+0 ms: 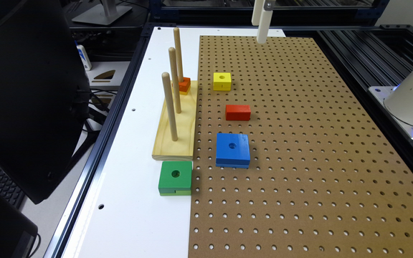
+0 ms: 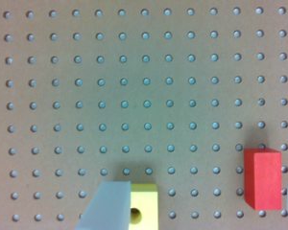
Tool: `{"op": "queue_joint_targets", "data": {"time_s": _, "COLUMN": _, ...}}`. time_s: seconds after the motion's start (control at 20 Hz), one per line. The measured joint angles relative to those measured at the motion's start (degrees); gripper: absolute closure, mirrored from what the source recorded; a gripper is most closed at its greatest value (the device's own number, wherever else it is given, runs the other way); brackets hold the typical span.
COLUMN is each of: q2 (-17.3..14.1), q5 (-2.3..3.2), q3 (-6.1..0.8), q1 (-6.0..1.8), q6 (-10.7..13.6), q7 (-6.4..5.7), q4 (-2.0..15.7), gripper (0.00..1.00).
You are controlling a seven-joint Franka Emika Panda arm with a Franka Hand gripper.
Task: Pick up yellow block.
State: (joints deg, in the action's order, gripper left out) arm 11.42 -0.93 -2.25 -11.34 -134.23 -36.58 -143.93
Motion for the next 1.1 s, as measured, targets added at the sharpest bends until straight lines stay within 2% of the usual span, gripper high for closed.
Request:
{"op": "queue_joint_targets", "data": {"time_s": 0.1, "q2": -0.7, "q5": 0.00, "q3": 0.00, "q1": -0.40, "q6": 0.0, "q7": 0.46, "q4": 0.70, "gripper": 0.00}}
{"op": "queue_joint_targets", "data": {"time_s": 0.35, "q2": -1.8, "q5": 0.11, "q3": 0.01, "q1": -0.65, "q6": 0.0, "q7": 0.62, "q4": 1.75, "gripper": 0.00}}
{"op": "queue_joint_targets", "data": {"time_s": 0.75, "q2": -3.7, "q5": 0.21, "q3": 0.04, "q1": -3.68, "q6": 0.0, "q7": 3.55, "q4": 3.92, "gripper": 0.00}}
{"op": "queue_joint_targets", "data": {"time_s": 1.1, "q2": -5.1, "q5": 0.22, "q3": 0.03, "q1": -4.09, "q6": 0.0, "q7": 3.90, "q4": 5.09, "gripper": 0.00}}
